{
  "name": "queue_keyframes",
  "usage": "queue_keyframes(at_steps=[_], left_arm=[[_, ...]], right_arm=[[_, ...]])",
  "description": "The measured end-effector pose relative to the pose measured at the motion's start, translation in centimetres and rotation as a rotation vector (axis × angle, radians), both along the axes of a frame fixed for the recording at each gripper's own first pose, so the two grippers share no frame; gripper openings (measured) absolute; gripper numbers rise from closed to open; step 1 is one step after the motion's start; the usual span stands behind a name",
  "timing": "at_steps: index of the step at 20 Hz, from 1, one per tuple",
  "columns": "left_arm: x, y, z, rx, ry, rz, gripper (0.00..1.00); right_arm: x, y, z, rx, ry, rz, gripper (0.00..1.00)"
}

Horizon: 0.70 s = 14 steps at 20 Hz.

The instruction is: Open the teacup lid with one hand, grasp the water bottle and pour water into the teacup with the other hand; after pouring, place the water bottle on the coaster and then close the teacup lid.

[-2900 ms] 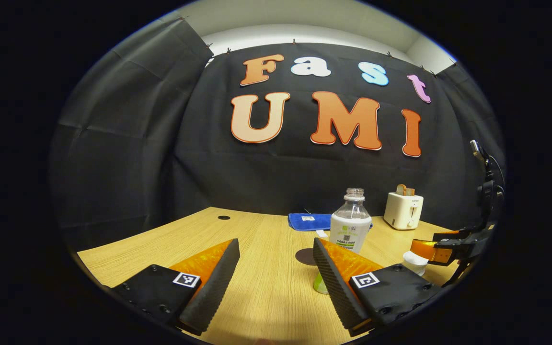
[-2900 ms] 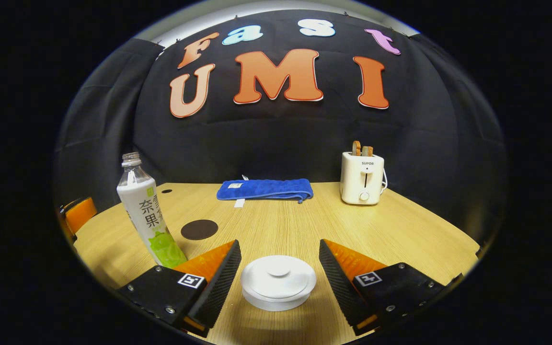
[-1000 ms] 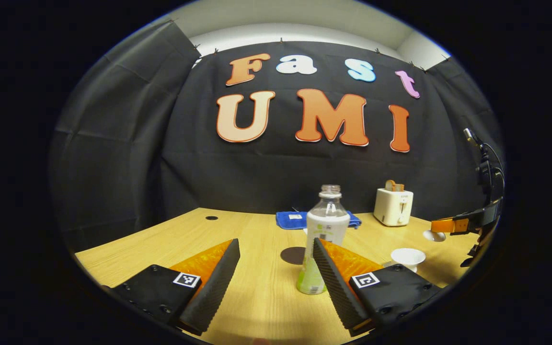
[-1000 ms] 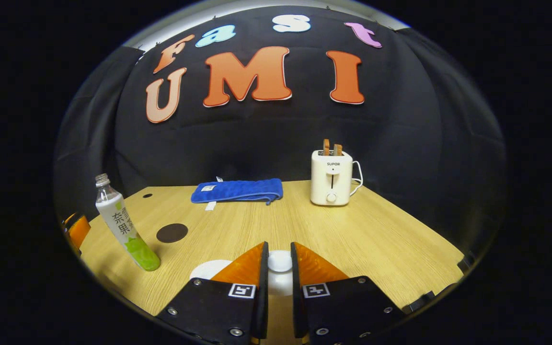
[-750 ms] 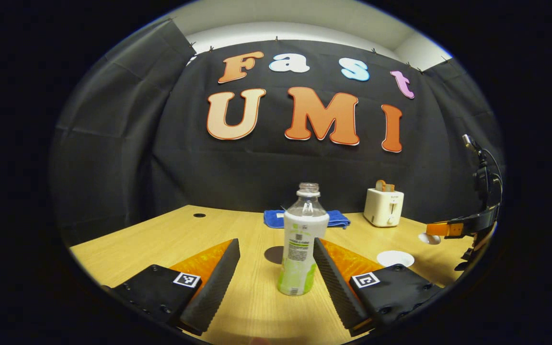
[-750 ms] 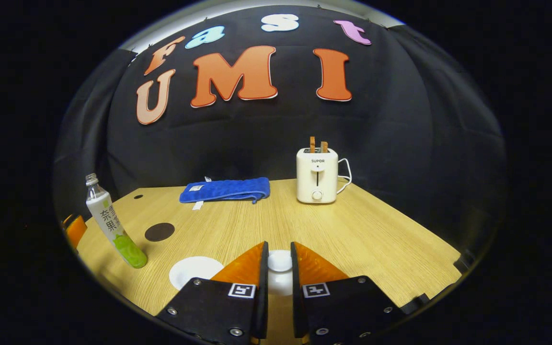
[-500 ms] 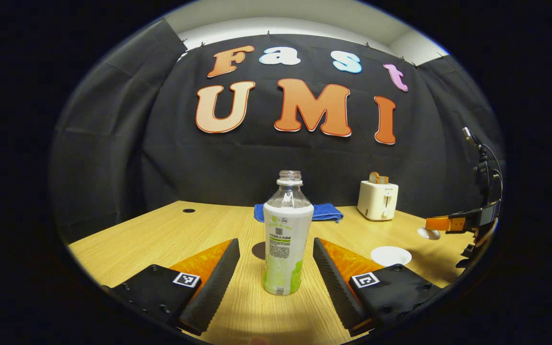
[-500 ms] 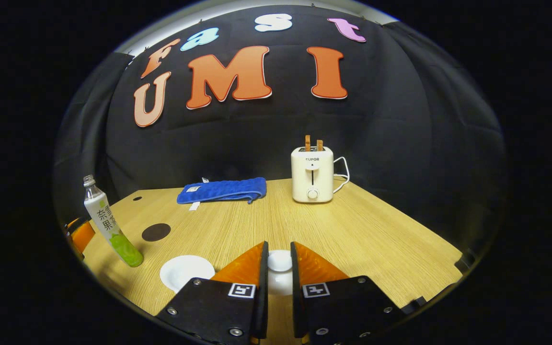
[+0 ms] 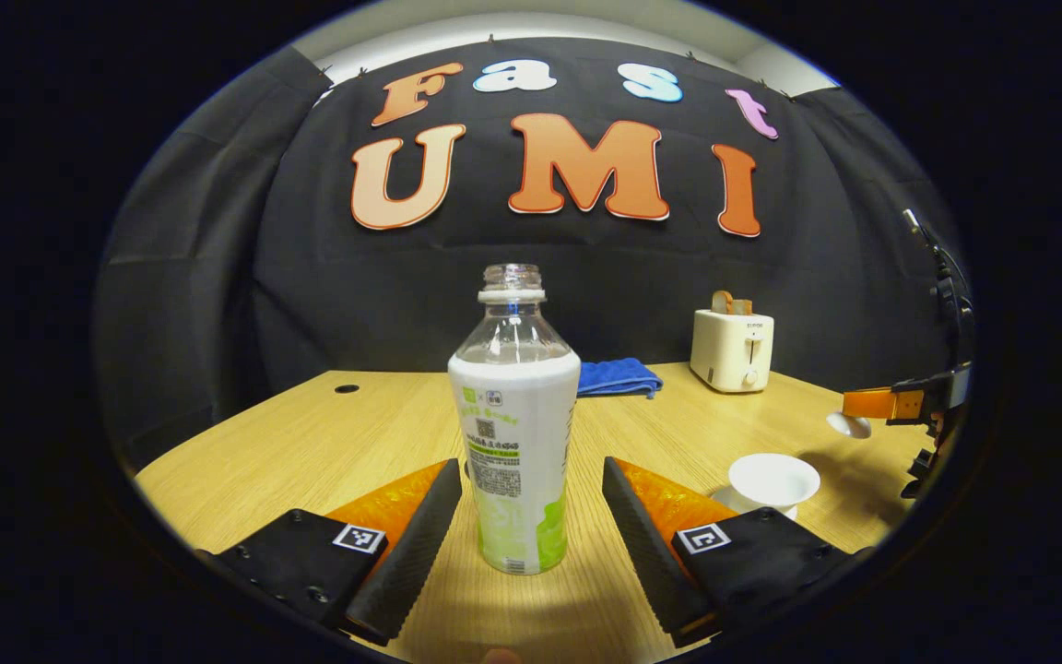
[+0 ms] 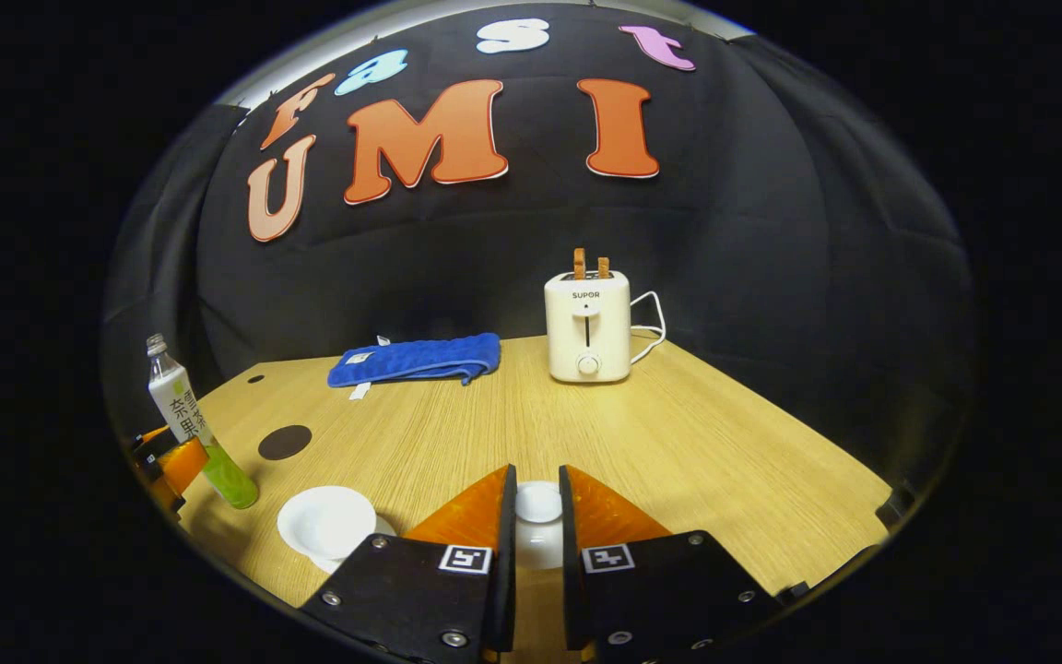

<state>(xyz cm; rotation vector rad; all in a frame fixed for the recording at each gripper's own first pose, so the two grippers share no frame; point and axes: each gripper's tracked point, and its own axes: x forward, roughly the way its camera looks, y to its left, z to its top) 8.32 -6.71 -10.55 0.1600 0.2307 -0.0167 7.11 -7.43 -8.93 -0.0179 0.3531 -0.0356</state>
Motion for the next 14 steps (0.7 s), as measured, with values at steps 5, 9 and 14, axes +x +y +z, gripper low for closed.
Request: queue_keyframes(at_steps=[5,9,14], left_arm=[[0.7,-0.2,-1.8,0.005,0.075,0.001,0.99],[1.0,-0.4,-1.7,0.030,0.081,-0.011,0.82],[1.3,-0.5,-1.0,0.134,0.097,-0.054,0.64]], right_arm=[[0.1,-0.5,-0.1,0.033,0.007,0.003,0.22],[-0.1,-0.5,0.1,0.043,0.005,0.006,0.22],[-0.2,-0.4,0.0,0.042,0.009,0.013,0.22]])
